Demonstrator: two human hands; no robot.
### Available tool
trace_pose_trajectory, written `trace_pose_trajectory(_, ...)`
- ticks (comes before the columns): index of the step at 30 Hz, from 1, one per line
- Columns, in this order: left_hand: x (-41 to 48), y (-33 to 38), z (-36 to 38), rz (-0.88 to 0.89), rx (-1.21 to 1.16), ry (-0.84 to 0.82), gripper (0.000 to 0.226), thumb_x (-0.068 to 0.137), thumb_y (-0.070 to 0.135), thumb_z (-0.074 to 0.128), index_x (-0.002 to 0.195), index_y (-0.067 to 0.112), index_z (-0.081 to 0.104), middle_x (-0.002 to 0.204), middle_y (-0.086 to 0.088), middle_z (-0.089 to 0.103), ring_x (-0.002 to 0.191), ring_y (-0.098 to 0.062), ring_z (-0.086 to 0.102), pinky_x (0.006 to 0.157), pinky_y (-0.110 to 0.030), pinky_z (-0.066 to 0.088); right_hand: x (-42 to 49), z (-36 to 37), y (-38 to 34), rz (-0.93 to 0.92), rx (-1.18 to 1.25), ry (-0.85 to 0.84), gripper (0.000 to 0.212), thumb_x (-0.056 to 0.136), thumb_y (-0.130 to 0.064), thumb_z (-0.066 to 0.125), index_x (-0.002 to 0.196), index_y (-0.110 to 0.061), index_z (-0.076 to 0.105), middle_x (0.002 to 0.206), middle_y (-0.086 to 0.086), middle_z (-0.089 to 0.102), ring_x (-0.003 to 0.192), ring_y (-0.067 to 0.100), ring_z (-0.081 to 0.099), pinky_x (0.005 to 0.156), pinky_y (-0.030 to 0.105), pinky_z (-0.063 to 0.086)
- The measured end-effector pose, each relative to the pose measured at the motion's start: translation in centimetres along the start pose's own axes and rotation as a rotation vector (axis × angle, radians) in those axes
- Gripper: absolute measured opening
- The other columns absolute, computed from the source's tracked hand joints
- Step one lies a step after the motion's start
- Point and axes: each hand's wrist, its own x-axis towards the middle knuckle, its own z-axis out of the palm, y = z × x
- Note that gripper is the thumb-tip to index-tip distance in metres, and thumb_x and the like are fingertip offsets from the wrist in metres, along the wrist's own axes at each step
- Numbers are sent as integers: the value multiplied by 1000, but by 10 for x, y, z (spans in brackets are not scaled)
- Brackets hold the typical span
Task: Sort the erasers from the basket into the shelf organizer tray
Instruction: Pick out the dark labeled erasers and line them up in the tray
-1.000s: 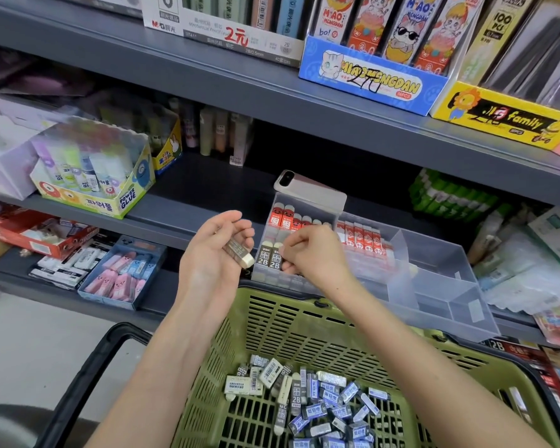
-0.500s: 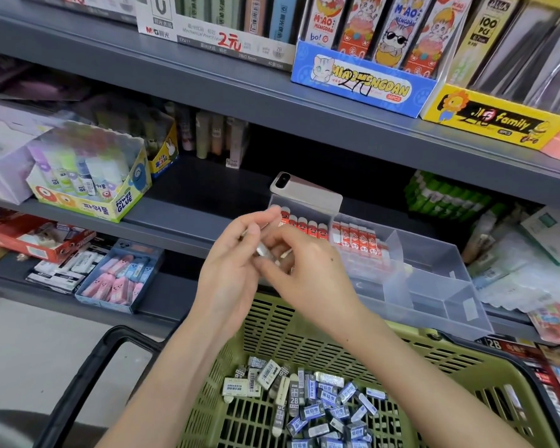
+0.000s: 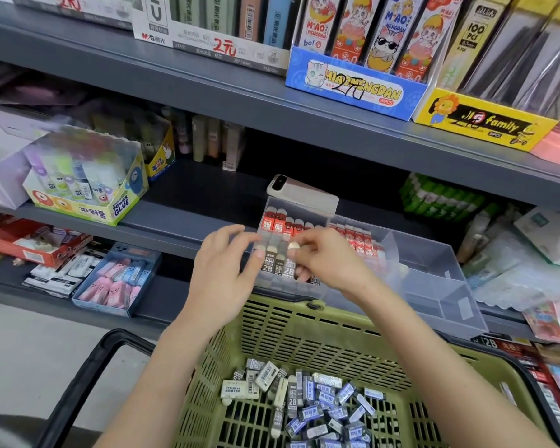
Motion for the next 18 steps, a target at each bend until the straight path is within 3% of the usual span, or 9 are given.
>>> trace_pose_trajectory(3, -2, -1, 4, 26, 48, -76, 34, 97, 29, 45, 127, 19, 57, 139, -4, 43, 132, -18, 30, 105, -28, 19, 6, 13, 0, 66, 66, 68, 13, 88, -9, 63, 96, -12, 53, 72, 9, 65, 58, 17, 66, 71, 34, 57)
trace_pose_trajectory(7, -1, -3, 6, 29, 51, -110, 33, 99, 28, 42, 125, 18, 59, 137, -5, 46, 131, -19, 33, 105, -28, 20, 6, 25, -3, -2, -168, 117, 11, 86, -6, 63, 83, -16, 57, 82, 6, 64, 83, 25, 65, 81, 37, 52)
trace_pose_trajectory(10, -1, -3, 5, 27, 41, -132, 34, 99, 28, 41, 125, 17, 59, 134, -4, 47, 128, -20, 35, 103, -25, 21, -2, 21, -3, -83, -216, 158, 8, 86, -6, 61, 88, -13, 64, 85, 4, 64, 81, 20, 61, 80, 34, 51)
trace_pose_trajectory(14, -9, -3, 0, 38, 5, -141, 35, 98, 29, 42, 129, 18, 55, 133, -2, 50, 126, -19, 38, 100, -23, 21, -42, 16, 8, -330, -106, 343, 10, 88, -13, 61, 96, -13, 68, 88, -4, 65, 75, 5, 55, 69, 16, 46)
trace_pose_trajectory(18, -38, -7, -10, 58, -11, -159, 43, 98, 28, 44, 141, 22, 43, 136, 0, 48, 128, -16, 36, 101, -23, 22, -96, 40, 48, -565, -53, 439, 14, 88, -22, 58, 88, -13, 68, 79, -7, 63, 71, 1, 53, 66, 17, 46)
